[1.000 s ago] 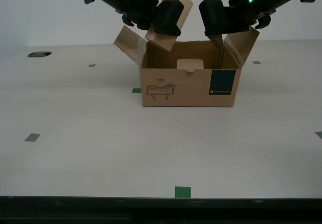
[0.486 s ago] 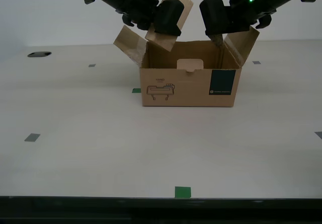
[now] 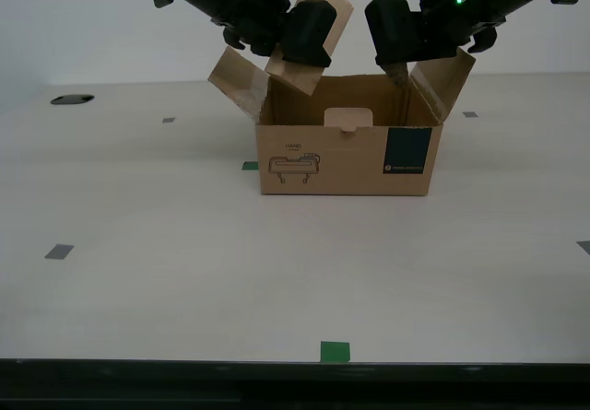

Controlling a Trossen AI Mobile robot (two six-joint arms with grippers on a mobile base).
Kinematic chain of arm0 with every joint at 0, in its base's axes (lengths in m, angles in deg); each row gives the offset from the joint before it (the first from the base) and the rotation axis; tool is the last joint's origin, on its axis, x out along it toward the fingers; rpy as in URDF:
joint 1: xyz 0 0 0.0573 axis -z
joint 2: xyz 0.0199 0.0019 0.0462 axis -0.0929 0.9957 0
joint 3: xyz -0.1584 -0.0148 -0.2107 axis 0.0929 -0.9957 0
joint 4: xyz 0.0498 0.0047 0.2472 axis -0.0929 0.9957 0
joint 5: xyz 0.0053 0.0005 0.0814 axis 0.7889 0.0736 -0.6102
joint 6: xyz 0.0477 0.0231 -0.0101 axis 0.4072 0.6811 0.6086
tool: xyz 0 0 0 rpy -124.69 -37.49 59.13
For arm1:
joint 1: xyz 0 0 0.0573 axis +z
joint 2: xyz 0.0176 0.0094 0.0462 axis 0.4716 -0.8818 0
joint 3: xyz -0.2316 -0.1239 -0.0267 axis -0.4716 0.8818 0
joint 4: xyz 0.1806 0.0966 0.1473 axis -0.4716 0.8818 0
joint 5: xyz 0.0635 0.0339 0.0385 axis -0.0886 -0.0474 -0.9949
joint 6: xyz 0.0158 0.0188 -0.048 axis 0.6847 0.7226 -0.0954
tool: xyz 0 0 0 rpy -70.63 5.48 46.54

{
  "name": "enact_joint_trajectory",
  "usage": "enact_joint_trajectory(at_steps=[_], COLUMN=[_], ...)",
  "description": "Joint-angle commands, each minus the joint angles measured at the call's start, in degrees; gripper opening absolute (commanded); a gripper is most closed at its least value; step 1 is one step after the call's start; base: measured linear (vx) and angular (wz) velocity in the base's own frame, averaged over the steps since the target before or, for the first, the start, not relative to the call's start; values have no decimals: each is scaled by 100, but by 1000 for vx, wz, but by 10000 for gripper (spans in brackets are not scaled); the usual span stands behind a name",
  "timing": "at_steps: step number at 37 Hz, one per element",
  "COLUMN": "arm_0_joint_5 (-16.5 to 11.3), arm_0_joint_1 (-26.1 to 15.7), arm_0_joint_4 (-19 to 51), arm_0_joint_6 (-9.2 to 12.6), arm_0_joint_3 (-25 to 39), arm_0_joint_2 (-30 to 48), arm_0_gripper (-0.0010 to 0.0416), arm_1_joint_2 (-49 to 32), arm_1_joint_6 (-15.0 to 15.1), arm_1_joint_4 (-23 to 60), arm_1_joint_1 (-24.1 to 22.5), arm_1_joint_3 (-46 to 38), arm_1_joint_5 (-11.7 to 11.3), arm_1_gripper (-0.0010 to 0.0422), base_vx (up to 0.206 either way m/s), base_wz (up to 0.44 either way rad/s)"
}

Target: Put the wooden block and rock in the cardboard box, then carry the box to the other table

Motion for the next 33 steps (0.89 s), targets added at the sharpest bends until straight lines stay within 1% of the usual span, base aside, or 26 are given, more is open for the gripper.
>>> enact_joint_trajectory(at_steps=[1,11,15,18,26,27,29,31,33], arm_0_joint_5=[-24,-24,-24,-22,-22,-22,-22,-22,-22], arm_0_joint_1=[0,-2,-2,-2,-2,-2,-2,-2,-2], arm_0_joint_4=[-20,17,96,162,223,223,223,225,225], arm_0_joint_6=[4,7,7,9,44,44,48,52,55], arm_0_joint_3=[7,7,7,7,7,7,7,7,7], arm_0_joint_2=[-2,-2,-2,-2,-2,-2,-2,-2,-2], arm_0_gripper=[3,4,23,53,163,177,206,235,263], arm_1_joint_2=[4,2,2,2,2,2,2,2,4], arm_1_joint_6=[13,11,11,11,-20,-68,-149,-192,-212], arm_1_joint_4=[-11,-7,-9,-7,-2,-2,0,0,7], arm_1_joint_1=[-4,-4,-4,-4,-4,-4,-4,-4,-4], arm_1_joint_3=[-9,-9,-9,-9,-9,-9,-9,-9,-9], arm_1_joint_5=[20,17,17,17,9,-15,-136,-273,-341], arm_1_gripper=[12,89,113,128,158,161,167,174,183], base_vx=[0,0,0,0,0,0,0,0,0], base_wz=[0,0,0,0,0,0,0,0,0])
